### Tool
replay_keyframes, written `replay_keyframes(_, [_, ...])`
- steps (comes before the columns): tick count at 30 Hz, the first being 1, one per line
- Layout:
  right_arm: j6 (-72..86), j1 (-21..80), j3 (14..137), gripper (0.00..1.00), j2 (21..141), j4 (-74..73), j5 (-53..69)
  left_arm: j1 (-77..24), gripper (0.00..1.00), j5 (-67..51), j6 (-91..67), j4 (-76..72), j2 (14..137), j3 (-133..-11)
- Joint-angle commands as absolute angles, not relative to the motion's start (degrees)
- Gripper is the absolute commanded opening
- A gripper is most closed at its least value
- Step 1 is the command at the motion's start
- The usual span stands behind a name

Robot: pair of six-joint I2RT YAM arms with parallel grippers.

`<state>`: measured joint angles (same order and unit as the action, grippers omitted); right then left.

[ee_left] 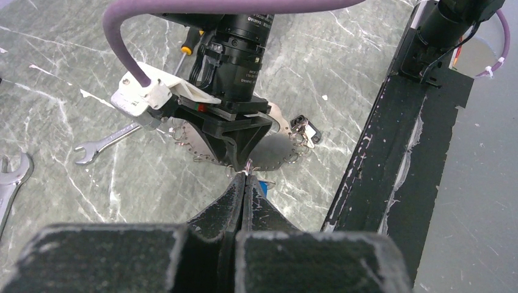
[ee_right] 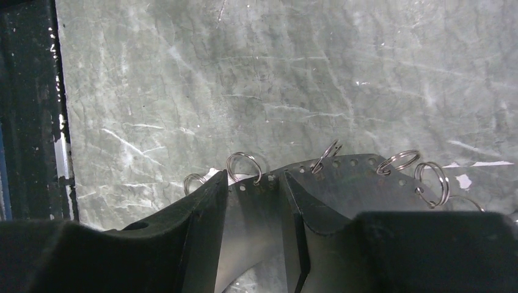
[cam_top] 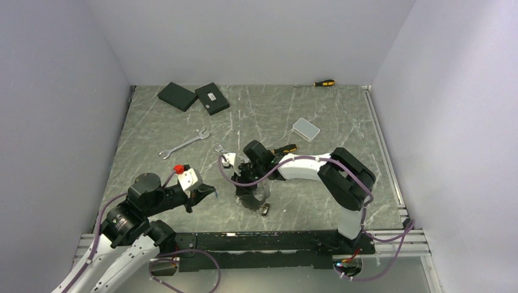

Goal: Put the keys on the keyring

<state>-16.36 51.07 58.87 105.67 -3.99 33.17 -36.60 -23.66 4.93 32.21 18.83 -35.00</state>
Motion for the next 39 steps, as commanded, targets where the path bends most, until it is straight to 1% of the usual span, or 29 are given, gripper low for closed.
replay_keyframes(1, [-19.3,51.1,59.7,0.41,102.6,-0.3,32.3,-36.3,0.00,-24.3,5.9,30.3,18.4,-35.0])
replay_keyframes(14, [-25.6,53.0,62.0,0.51,105.7,-3.7,26.6,-36.2,0.00,-24.3,5.8,30.3,18.2,-35.0])
replay_keyframes(18, [-27.6,55.0,62.1,0.52,106.0,-4.3,23.3,-36.1,0.00,-24.3,5.8,30.4,18.3,-35.0])
replay_keyframes(21, [-28.3,55.9,61.7,0.51,105.9,-3.5,21.4,-36.1,0.00,-24.3,5.8,30.3,18.2,-35.0])
replay_keyframes(31, [-30.5,57.3,59.7,0.33,105.6,-1.1,16.9,-36.0,0.00,-24.4,5.8,30.3,18.1,-35.0])
replay_keyframes(33, [-31.3,57.7,59.9,0.31,106.1,-2.0,16.1,-36.0,0.00,-24.3,5.8,30.4,18.1,-35.0])
replay_keyframes(39, [-32.3,58.2,60.3,0.32,106.7,-4.2,15.4,-35.9,0.00,-24.2,5.7,30.3,17.9,-34.9])
